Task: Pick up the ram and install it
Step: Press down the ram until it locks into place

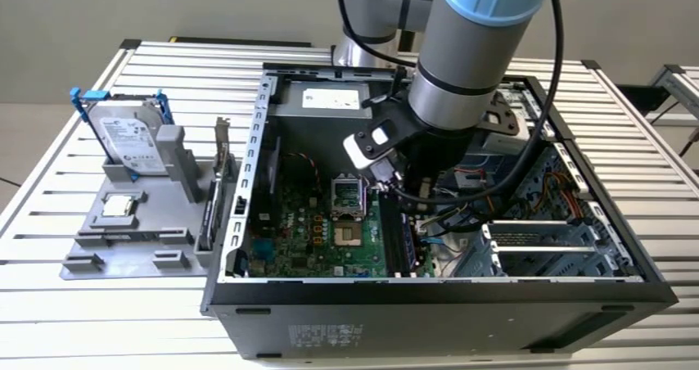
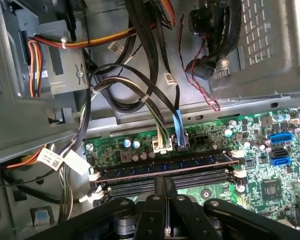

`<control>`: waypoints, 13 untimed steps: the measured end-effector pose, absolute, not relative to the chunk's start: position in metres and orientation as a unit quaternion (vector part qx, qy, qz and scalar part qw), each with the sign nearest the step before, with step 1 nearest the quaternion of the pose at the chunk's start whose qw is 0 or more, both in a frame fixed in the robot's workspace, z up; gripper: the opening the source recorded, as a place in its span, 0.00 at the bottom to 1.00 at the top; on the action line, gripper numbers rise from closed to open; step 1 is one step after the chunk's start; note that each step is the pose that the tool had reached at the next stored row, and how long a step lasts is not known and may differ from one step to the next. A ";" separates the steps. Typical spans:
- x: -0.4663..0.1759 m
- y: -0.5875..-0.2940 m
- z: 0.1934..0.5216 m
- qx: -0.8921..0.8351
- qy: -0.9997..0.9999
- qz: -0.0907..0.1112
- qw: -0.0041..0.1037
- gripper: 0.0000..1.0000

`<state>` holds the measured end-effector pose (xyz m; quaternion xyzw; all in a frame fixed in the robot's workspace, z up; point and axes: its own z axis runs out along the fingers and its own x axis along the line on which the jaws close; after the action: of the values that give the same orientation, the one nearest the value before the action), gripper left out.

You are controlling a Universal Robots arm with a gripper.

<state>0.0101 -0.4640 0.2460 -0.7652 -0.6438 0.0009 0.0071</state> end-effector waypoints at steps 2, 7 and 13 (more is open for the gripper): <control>0.010 -0.464 0.246 -0.760 -0.650 0.001 0.007 0.00; 0.010 -0.464 0.246 -0.744 -0.668 0.001 0.007 0.00; 0.010 -0.464 0.246 -0.726 -0.688 0.001 0.007 0.00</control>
<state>0.0101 -0.4639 0.2459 -0.7257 -0.6879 0.0013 0.0071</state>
